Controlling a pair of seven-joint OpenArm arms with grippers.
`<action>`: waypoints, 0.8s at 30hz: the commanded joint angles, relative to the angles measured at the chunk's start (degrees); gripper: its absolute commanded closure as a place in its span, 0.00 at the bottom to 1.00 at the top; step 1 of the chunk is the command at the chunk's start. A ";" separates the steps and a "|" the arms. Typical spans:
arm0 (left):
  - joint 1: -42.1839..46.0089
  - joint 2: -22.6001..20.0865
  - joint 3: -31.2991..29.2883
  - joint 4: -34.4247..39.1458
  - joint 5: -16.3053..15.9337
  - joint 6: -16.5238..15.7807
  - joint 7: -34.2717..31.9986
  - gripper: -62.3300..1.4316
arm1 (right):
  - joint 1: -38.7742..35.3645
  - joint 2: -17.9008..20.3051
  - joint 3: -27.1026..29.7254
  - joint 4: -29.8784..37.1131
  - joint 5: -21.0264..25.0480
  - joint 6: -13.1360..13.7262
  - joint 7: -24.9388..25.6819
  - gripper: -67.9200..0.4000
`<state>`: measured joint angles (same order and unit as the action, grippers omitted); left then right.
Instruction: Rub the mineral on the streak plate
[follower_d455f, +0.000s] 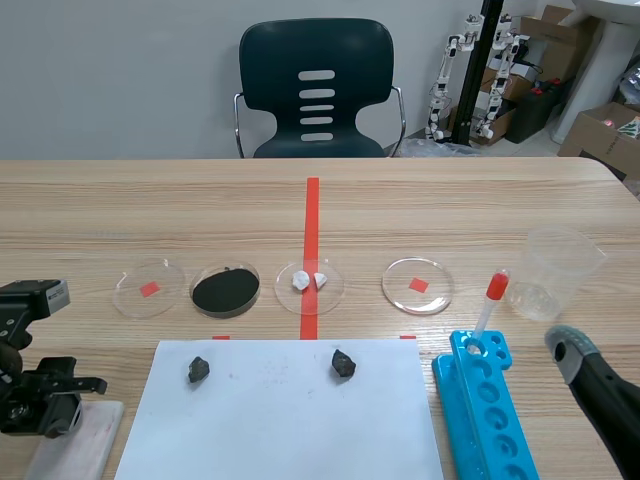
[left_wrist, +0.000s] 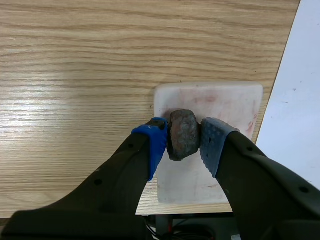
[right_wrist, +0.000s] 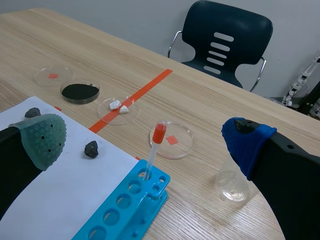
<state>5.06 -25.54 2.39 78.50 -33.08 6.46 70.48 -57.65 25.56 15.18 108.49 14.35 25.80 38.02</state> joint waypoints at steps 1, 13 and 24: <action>-0.48 0.13 0.20 0.17 -0.17 0.28 0.07 0.75 | 0.35 0.61 0.17 0.81 0.61 -0.02 0.83 0.00; -0.48 0.11 0.87 -1.31 -0.42 0.28 -0.52 0.75 | 0.35 0.61 0.17 0.81 0.61 -0.02 0.85 0.00; -0.48 0.15 2.86 -1.31 -7.67 -4.13 -1.84 0.75 | 0.35 0.61 0.17 0.81 0.61 -0.02 0.83 0.00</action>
<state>4.73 -26.79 4.19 77.32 -38.00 3.27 68.79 -57.65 25.56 15.18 108.49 14.35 25.80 38.02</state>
